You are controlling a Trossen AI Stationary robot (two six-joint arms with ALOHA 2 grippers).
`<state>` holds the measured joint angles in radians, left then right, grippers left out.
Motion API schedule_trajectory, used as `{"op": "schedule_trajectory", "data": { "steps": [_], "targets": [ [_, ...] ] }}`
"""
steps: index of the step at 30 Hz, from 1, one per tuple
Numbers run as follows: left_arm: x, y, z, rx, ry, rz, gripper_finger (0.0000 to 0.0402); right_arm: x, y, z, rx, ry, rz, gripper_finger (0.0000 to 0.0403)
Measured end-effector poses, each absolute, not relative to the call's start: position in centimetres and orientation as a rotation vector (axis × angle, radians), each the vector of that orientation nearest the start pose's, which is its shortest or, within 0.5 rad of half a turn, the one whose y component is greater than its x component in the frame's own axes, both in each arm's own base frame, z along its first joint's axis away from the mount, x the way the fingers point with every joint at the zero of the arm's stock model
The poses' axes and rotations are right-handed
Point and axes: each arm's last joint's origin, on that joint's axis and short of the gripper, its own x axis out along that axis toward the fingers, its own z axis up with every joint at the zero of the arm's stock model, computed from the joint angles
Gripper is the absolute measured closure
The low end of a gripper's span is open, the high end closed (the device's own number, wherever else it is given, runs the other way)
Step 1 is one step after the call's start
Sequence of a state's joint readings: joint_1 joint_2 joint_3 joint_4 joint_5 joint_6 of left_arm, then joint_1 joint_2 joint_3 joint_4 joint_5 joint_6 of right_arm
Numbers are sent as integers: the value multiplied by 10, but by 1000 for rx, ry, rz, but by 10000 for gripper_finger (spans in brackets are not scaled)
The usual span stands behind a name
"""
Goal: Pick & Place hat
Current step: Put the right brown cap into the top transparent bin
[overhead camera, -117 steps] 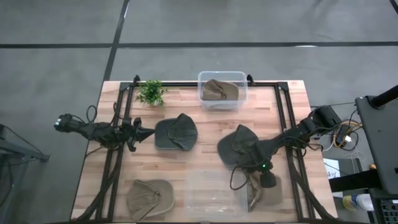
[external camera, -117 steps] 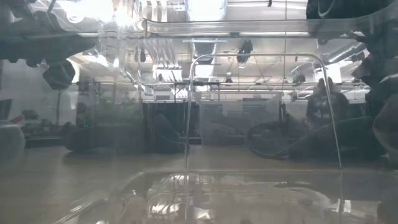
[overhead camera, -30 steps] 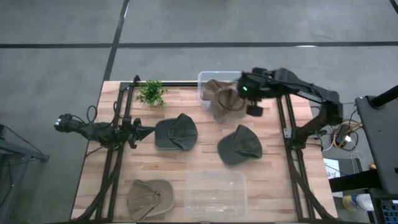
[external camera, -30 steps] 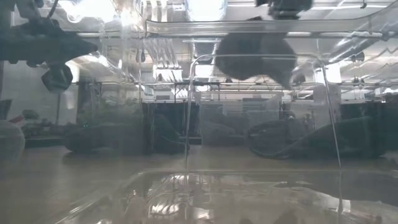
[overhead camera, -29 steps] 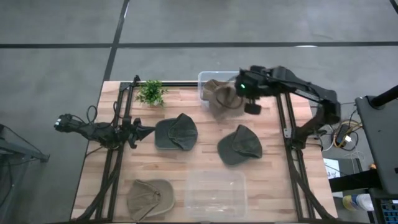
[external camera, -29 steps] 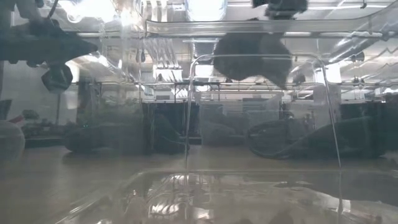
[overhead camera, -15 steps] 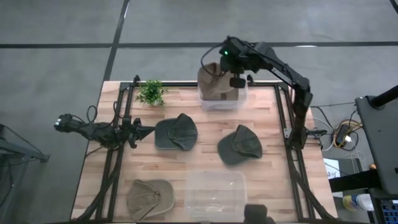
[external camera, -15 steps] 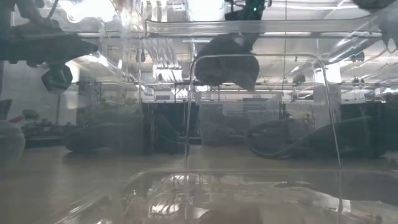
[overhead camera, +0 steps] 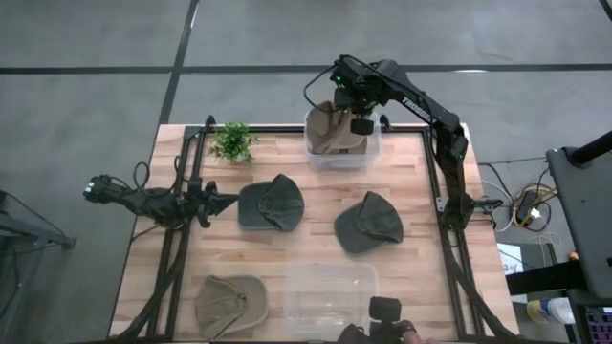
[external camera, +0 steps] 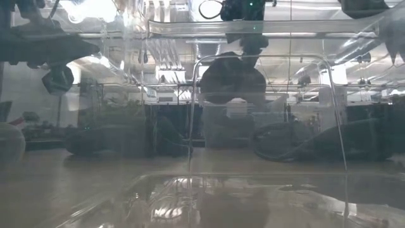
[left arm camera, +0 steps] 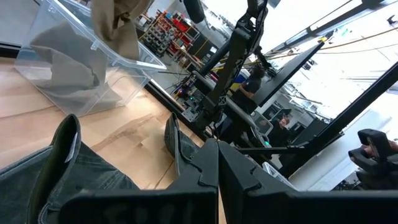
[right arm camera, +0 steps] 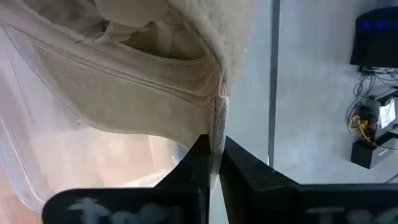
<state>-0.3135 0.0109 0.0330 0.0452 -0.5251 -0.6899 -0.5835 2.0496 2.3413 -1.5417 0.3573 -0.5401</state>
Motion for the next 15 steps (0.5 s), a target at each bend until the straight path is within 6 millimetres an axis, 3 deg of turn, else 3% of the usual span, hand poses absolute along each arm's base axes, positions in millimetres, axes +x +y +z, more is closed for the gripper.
{"op": "schedule_trajectory", "data": {
  "steps": [11, 15],
  "targets": [
    [92, -15, 178, -714, -132, 182, 401, 329, -227, 359, -206, 1457, -371, 389],
    [92, -15, 178, -714, -132, 182, 401, 331, -228, 357, -206, 1462, -360, 370]
  ]
}}
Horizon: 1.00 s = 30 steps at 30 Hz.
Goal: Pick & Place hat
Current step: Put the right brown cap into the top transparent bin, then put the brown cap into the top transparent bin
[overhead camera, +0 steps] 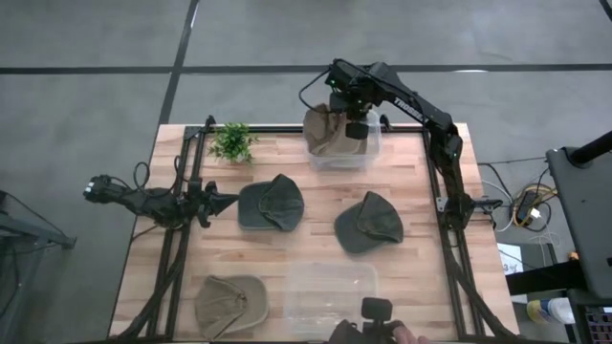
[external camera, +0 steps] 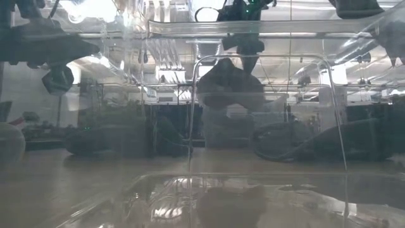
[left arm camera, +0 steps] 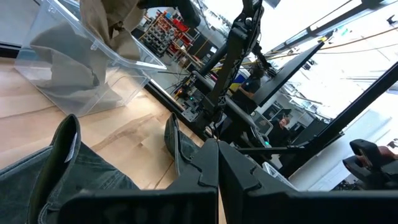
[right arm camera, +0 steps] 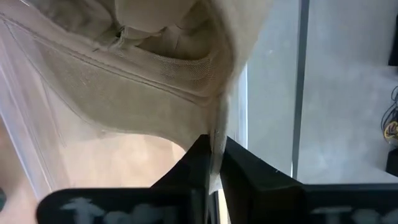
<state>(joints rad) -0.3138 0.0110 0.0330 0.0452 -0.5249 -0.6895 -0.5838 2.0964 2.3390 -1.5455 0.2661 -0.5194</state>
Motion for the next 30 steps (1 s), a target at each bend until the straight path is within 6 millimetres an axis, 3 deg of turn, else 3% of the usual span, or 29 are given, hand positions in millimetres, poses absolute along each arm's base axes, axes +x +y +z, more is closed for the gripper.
{"op": "schedule_trajectory", "data": {
  "steps": [9, 15, 23, 30],
  "targets": [
    [92, -15, 178, -787, -139, 178, 401, 326, -232, 357, -189, 1482, -400, 271],
    [92, -15, 178, -875, -150, 172, 401, 324, -229, 366, -186, 1447, -424, 227],
    [92, -14, 178, -1020, -173, 185, 394, 319, -214, 386, -26, 1303, -505, 211],
    [92, -14, 180, -1093, -186, 166, 312, 327, -198, 398, 230, 1092, -347, 211]
  ]
}}
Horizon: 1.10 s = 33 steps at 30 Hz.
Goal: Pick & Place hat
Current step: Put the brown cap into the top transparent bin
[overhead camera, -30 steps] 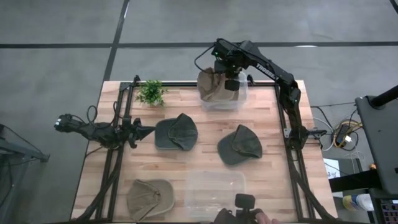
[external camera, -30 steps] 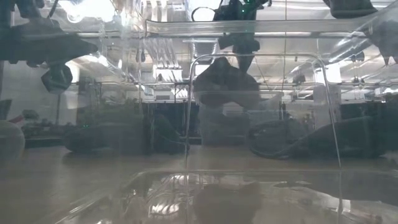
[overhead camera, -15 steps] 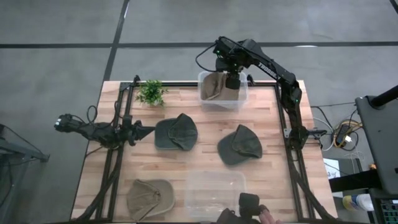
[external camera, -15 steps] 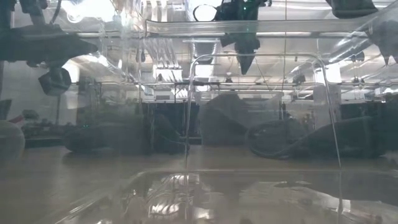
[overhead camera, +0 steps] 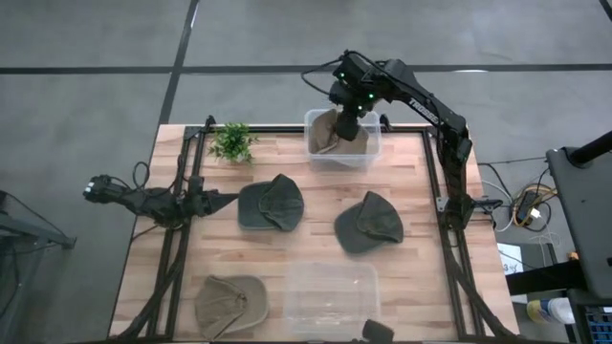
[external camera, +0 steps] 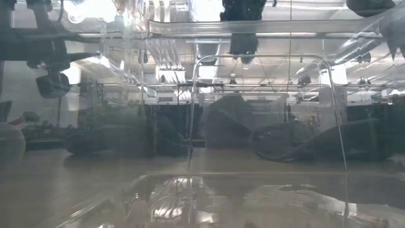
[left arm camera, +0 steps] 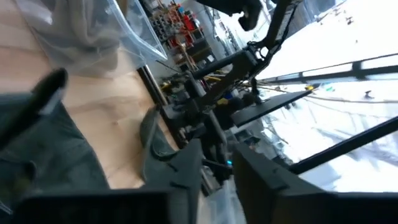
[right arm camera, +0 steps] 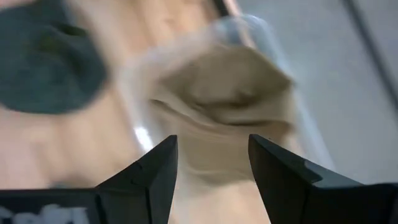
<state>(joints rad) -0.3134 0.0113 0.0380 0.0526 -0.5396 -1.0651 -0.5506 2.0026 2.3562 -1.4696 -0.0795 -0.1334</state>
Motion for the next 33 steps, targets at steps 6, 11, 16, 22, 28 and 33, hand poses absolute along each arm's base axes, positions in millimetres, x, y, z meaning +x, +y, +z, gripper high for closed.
{"op": "schedule_trajectory", "data": {
  "steps": [6, 11, 16, 22, 28, 33],
  "targets": [
    [90, -15, 194, -1171, -286, 40, 241, 337, -179, 400, 301, 1037, -187, 212],
    [90, -16, 203, -1110, -254, 40, 226, 345, -162, 401, 294, 1028, -126, 213],
    [93, -19, 218, -1072, -11, 56, 225, 351, -149, 401, 278, 1032, -93, 215],
    [93, -23, 248, -992, 313, 90, 225, 356, -136, 401, 294, 1036, -80, 222],
    [103, -29, 261, -839, 617, 140, 225, 361, -126, 402, 278, 1032, -55, 227],
    [125, -38, 257, -735, 771, 120, 225, 365, -120, 403, 265, 1011, -40, 228]
  ]
}}
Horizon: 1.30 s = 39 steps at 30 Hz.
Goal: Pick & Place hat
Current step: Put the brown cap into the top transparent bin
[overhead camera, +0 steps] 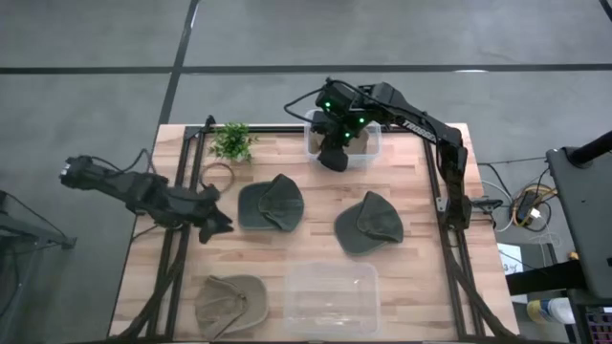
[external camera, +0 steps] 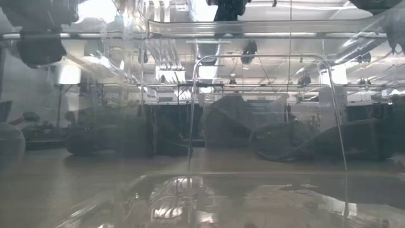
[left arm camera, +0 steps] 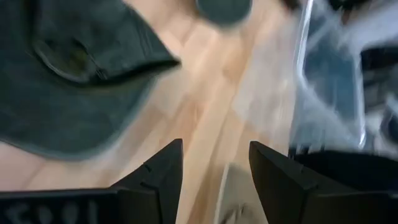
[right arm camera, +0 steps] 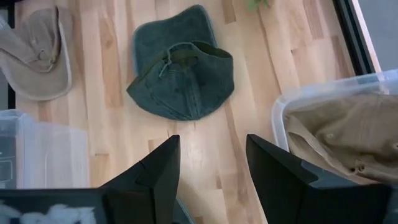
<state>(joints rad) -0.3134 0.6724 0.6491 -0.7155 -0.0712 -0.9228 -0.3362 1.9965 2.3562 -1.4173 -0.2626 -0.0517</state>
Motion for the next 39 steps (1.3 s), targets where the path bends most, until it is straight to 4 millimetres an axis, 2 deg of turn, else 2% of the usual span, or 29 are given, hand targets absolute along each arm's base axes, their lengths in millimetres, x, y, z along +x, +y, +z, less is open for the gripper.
{"op": "schedule_trajectory", "data": {
  "steps": [7, 13, 23, 30, 39],
  "targets": [
    [150, -54, 232, -745, 1062, 19, 225, 371, -114, 406, 305, 963, -61, 231],
    [166, -63, 215, -670, 1167, -19, 225, 375, -105, 406, 291, 952, -39, 232],
    [186, -81, 200, -644, 1231, -199, 225, 379, -105, 408, 282, 914, -38, 235],
    [196, -95, 187, -611, 1246, -242, 225, 380, -104, 408, 283, 909, -36, 238],
    [203, -104, 170, -611, 1328, -268, 225, 380, -104, 408, 271, 909, -29, 242]
  ]
}}
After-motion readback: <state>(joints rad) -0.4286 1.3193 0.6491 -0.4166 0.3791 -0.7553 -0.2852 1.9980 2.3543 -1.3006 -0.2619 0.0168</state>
